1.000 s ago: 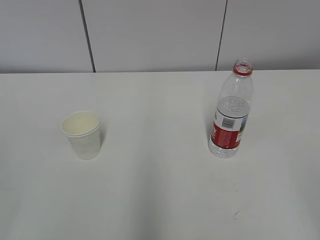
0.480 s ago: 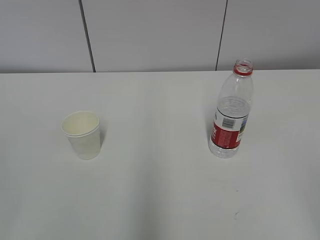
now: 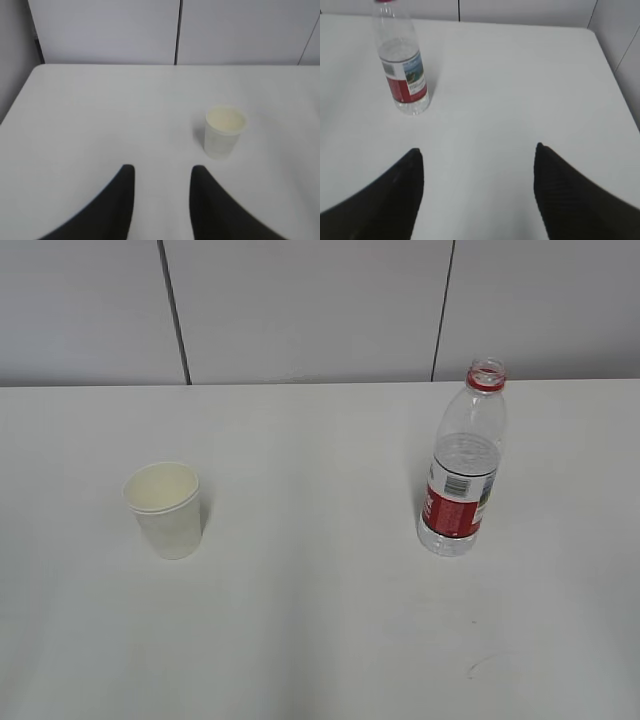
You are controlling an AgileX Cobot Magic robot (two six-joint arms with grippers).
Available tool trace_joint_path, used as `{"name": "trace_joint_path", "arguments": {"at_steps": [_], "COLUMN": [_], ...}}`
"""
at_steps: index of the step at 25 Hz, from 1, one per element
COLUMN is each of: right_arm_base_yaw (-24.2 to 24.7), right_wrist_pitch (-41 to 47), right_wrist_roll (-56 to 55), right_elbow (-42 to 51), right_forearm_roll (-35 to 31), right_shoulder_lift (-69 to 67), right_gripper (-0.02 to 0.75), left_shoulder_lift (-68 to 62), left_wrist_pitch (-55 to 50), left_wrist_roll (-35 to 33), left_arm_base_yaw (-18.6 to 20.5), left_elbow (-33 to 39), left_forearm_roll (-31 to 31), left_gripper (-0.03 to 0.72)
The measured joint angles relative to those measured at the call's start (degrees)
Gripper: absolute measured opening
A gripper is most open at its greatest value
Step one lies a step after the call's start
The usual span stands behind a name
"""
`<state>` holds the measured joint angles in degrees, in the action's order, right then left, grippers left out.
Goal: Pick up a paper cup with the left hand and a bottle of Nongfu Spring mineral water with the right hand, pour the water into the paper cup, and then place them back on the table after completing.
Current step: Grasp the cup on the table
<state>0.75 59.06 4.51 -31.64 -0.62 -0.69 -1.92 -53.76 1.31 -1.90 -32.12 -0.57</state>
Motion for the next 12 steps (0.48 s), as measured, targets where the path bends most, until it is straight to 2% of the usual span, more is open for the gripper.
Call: {"name": "trace_joint_path", "arguments": {"at_steps": [5, 8, 12], "right_arm_base_yaw": [0.0, 0.0, 0.0], "right_wrist_pitch": [-12.1, -21.2, -31.4], "right_wrist_roll": [0.0, 0.0, 0.0], "right_elbow": [0.0, 0.0, 0.0], "right_forearm_roll": [0.0, 0.0, 0.0], "right_shoulder_lift": [-8.8, -14.4, -20.9], "right_gripper": [0.514, 0.514, 0.514], "left_shoulder_lift": [-9.9, -15.1, -23.0], "left_wrist_pitch": [10.6, 20.2, 27.8], "left_wrist_roll": [-1.3, -1.3, -1.3], "left_arm_base_yaw": [-0.2, -1.5, -2.9], "left_elbow": [-0.1, -0.1, 0.1], "left_forearm_roll": [0.0, 0.0, -0.9], "left_gripper": [0.24, 0.24, 0.24]}}
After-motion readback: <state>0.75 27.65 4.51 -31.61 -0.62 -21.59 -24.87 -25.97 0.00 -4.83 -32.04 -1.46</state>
